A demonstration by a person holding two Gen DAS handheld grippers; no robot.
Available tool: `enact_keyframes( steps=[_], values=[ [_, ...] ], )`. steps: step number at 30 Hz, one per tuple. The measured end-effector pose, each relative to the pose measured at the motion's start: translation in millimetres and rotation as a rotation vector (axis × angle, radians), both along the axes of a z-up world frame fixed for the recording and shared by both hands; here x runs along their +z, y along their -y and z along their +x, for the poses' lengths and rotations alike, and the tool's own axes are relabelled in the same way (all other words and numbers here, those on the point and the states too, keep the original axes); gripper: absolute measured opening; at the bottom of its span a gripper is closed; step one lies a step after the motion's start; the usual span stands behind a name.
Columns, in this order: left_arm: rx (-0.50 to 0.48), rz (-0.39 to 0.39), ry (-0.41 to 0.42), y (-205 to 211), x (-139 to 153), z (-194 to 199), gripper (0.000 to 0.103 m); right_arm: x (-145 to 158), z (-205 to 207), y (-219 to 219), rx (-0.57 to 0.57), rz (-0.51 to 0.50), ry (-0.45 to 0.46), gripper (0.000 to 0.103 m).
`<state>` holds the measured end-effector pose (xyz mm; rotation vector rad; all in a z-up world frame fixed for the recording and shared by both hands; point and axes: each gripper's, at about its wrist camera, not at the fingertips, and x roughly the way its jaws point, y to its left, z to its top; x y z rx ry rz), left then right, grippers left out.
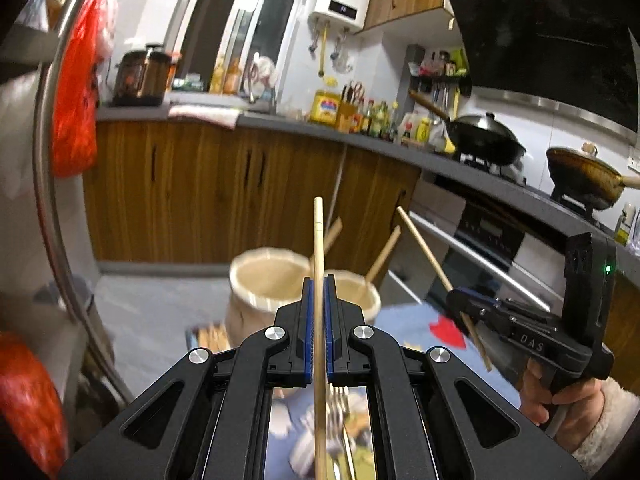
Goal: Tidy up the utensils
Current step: 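Lift both chopsticks and carry them over the ceramic holder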
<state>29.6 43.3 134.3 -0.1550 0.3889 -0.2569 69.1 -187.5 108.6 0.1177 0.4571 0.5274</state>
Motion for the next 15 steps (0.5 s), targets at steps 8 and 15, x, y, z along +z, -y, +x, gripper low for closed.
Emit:
enact_keyframes(
  steps=[8, 15],
  values=[
    [0.021, -0.061, 0.047, -14.0, 35.6, 63.0, 0.005, 23.9, 59.6, -22.9, 0.032, 0.124, 0.036, 0.006],
    [0.077, -0.009, 0.122, -6.7, 34.7, 110.6, 0.005, 13.2, 101.3, -33.0, -0.012, 0.207, 0.031, 0.006]
  ],
)
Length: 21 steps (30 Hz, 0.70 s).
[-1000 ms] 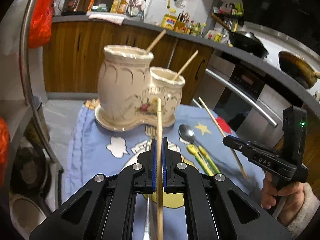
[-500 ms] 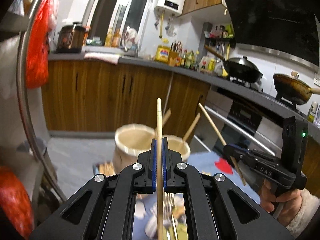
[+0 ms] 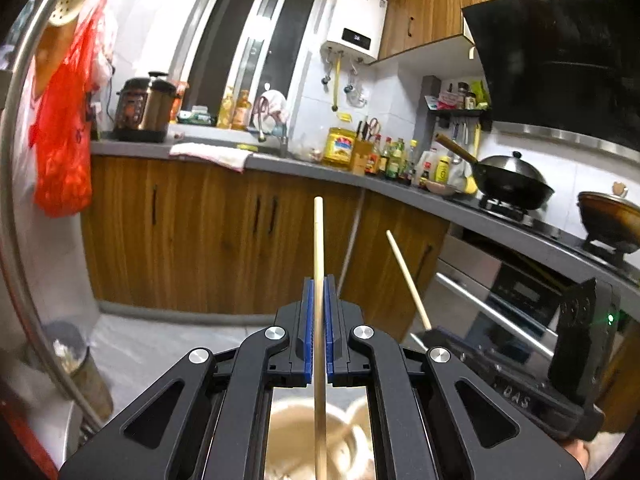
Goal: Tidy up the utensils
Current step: 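Lift both chopsticks and carry them over the ceramic holder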
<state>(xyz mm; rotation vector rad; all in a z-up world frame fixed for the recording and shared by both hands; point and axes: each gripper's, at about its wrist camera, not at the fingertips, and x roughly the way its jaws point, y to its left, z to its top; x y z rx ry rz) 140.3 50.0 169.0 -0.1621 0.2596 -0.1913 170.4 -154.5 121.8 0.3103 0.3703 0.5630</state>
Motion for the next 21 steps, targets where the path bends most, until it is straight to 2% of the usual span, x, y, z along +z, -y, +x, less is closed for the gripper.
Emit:
enact_keyframes(
  steps=[5, 10, 17, 21],
  values=[
    [0.041, 0.014, 0.033, -3.8, -7.0, 19.6, 0.005, -14.2, 18.5, -7.5, -0.01, 0.009, -0.009, 0.006],
    [0.067, 0.022, 0.021, -5.7, -21.3, 32.2, 0.005, -29.9, 25.5, -15.9, -0.012, -0.018, -0.012, 0.006],
    [0.057, 0.061, 0.027, 0.0, -36.5, 26.9, 0.005, -42.2, 24.2, -24.8, -0.014, -0.046, -0.002, 0.006],
    [0.043, 0.039, 0.01, -6.4, -43.2, 19.3, 0.005, -44.3, 17.8, -27.6, -0.011, -0.067, 0.012, 0.006]
  ],
)
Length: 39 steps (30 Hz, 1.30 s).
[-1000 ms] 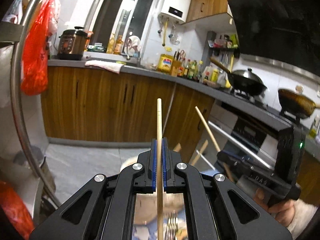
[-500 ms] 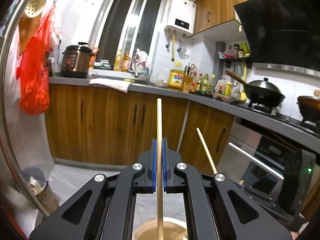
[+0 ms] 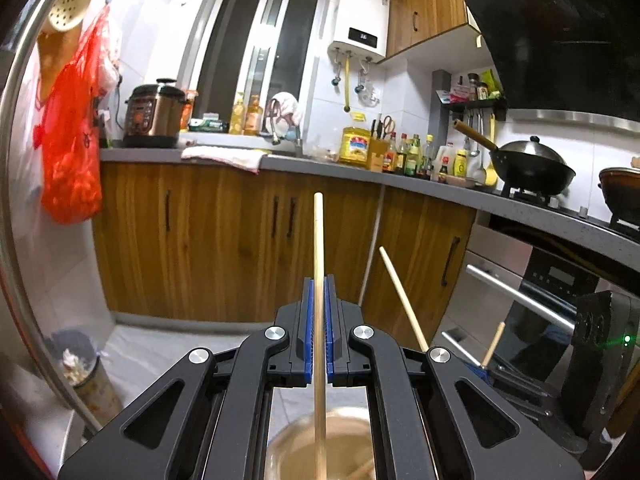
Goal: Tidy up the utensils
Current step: 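Lift both chopsticks and carry them over the ceramic holder, then lower the chopsticks into the holder pots and open both tools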
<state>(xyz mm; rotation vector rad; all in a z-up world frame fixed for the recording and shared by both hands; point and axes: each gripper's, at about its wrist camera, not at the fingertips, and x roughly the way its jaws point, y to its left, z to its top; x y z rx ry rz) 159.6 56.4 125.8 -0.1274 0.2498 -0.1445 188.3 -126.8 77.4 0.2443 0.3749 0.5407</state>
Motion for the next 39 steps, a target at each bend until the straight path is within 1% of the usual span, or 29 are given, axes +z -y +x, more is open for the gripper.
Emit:
enact_keyframes(
  steps=[3, 7, 9, 11, 12, 15, 21, 24, 28, 32, 35, 38, 39],
  values=[
    [-0.001, -0.014, -0.014, -5.6, -5.4, -7.0, 0.005, -1.7, -8.7, -0.8, 0.001, -0.033, 0.013, 0.006],
    [0.011, 0.013, -0.026, -8.5, -12.8, -24.0, 0.005, -4.2, -24.4, 3.0, -0.011, -0.084, 0.039, 0.006],
    [-0.001, 0.017, -0.046, -8.3, -15.0, -32.0, 0.005, -5.1, -32.4, 3.4, -0.014, -0.11, 0.049, 0.006],
    [-0.005, 0.043, -0.067, -5.5, -16.1, -37.4, 0.005, -5.7, -40.5, 5.4, -0.018, -0.131, 0.056, 0.006],
    [-0.007, 0.068, -0.081, -2.9, -17.3, -41.7, 0.005, -5.6, -43.1, 5.9, -0.019, -0.136, 0.055, 0.006],
    [-0.003, 0.102, -0.113, 0.5, -21.4, -48.9, 0.005, -7.5, -50.2, 7.0, -0.018, -0.161, 0.036, 0.006],
    [-0.01, 0.109, -0.185, -1.1, -27.5, -61.2, 0.005, -14.4, -58.0, 11.7, -0.017, -0.186, -0.028, 0.006],
    [-0.021, 0.12, -0.202, 1.1, -31.3, -67.9, 0.005, -16.4, -65.3, 10.1, -0.01, -0.217, -0.021, 0.006],
    [-0.029, 0.147, -0.191, 5.6, -32.0, -73.5, 0.005, -16.5, -71.9, 6.0, 0.014, -0.229, -0.011, 0.006],
    [-0.037, 0.128, -0.187, 2.4, -32.6, -74.2, 0.005, -17.1, -76.4, -1.4, 0.023, -0.261, 0.011, 0.006],
    [-0.036, 0.124, -0.184, 2.0, -32.9, -73.6, 0.006, -17.3, -76.8, -2.1, 0.027, -0.266, 0.013, 0.006],
    [-0.038, 0.117, -0.181, 2.3, -32.8, -73.6, 0.011, -16.9, -75.8, -1.8, 0.028, -0.261, 0.007, 0.006],
    [-0.038, 0.114, -0.178, 2.6, -32.2, -73.9, 0.015, -16.9, -75.1, -0.5, 0.028, -0.256, 0.004, 0.007]
  ],
)
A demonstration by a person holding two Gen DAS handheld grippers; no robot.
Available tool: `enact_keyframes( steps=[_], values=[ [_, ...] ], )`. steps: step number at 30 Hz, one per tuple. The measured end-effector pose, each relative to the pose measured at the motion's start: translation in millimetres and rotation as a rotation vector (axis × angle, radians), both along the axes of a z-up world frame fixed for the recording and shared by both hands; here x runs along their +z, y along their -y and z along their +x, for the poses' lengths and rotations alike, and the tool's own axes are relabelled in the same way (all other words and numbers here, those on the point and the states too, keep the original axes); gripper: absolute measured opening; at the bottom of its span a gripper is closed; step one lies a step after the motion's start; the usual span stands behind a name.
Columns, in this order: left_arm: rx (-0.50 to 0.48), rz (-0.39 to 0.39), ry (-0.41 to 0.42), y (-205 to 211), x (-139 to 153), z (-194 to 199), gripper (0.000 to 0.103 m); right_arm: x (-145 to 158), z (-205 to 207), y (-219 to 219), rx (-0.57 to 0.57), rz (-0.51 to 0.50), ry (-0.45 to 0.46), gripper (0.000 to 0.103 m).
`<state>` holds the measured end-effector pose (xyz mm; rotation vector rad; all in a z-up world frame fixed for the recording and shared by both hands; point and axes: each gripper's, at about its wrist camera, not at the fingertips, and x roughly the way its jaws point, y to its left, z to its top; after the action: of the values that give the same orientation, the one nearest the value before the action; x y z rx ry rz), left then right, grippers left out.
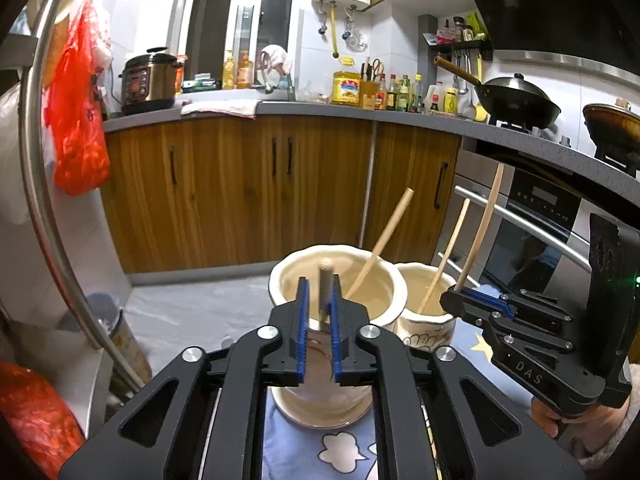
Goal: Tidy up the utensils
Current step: 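Lower the chopsticks into the holder pots and open both tools, then move the right tool to a yellow spatula while the left tool hovers over the forks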
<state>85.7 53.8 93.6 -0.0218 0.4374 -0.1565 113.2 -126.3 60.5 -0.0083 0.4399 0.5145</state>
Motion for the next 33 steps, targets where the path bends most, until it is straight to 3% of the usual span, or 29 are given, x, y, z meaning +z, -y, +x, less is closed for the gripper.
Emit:
enact_keyframes(
  steps=[3, 5, 7, 9, 11, 15, 19, 25, 33],
  values=[
    [-0.004, 0.003, 0.002, 2.0, 0.0, -0.3, 0.017, 1.1, 2.6, 1.7, -0.005, 0.008, -0.007, 0.007],
    [-0.007, 0.009, 0.003, 3.8, 0.1, -0.3, 0.019, 2.1, 3.0, 3.7, -0.005, 0.017, -0.008, 0.015],
    [-0.007, 0.011, 0.002, 4.9, 1.2, -0.4, 0.031, 4.1, 2.8, 6.1, -0.001, 0.029, -0.007, 0.03],
    [-0.006, 0.019, 0.003, 5.7, 2.2, -0.9, 0.041, 8.9, 1.6, 7.3, -0.004, 0.031, 0.004, 0.03],
    [-0.002, 0.03, 0.007, 6.9, 4.8, -2.5, 0.045, 14.7, 0.5, 8.4, -0.008, 0.032, 0.015, 0.033],
    [-0.001, 0.047, 0.004, 11.6, 11.6, -11.1, 0.064, 26.1, -5.8, 15.1, -0.02, 0.046, 0.019, 0.057],
    [0.01, 0.074, -0.002, 16.5, 15.9, -23.5, 0.076, 36.5, -17.7, 24.9, -0.031, 0.048, 0.01, 0.072],
    [0.037, 0.095, -0.023, 20.0, 19.3, -51.6, 0.084, 44.9, -42.0, 46.5, -0.075, 0.061, -0.008, 0.098],
    [0.065, 0.083, -0.064, 26.2, 10.2, -88.3, 0.09, 31.0, -73.5, 78.5, -0.153, 0.07, -0.088, 0.098]
  ],
)
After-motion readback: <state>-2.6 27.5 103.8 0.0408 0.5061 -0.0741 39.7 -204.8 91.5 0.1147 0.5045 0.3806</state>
